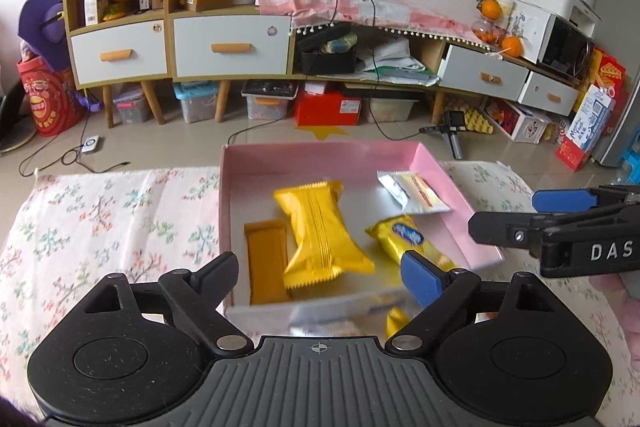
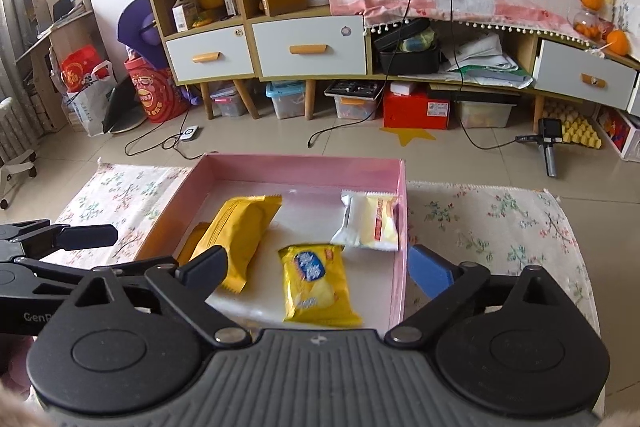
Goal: Organize snacks
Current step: 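Move both open tools back toward the remaining snack pile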
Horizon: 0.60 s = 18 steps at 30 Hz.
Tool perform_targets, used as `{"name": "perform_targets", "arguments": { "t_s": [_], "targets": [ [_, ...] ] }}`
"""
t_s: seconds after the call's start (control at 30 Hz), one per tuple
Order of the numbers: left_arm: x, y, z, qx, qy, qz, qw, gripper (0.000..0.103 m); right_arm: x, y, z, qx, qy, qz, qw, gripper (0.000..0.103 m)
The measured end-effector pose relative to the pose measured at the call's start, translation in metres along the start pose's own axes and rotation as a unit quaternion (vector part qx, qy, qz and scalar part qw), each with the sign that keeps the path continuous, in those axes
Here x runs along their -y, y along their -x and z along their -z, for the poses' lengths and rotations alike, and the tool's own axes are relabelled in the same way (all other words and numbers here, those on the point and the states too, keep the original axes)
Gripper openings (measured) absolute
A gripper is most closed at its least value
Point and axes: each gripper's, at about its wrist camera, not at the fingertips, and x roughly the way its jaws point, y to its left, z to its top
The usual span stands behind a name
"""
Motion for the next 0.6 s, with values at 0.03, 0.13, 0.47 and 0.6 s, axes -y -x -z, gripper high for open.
{"name": "perform_targets", "arguments": {
  "t_s": [0.03,0.13,0.47,0.6],
  "targets": [
    [0.0,0.003,0.003,-0.001,0.0,0.0,1.0,0.091,-0.001,0.003,0.002,0.0,0.0,-0.001,1.0,0.098],
    [-0.001,0.013,0.012,-0.005,0.004,0.003,1.0,0.092,-0.004,0.009,0.007,0.0,0.001,-0.002,1.0,0.099],
    [0.001,0.041,0.043,-0.013,-0.009,-0.008,0.9998,0.098,-0.022,0.034,0.031,-0.004,0.014,0.0,1.0,0.103],
    [0.0,0.049,0.056,-0.023,-0.017,-0.012,0.9995,0.098,-0.03,0.04,0.039,-0.008,0.016,-0.011,1.0,0.103]
  ]
}}
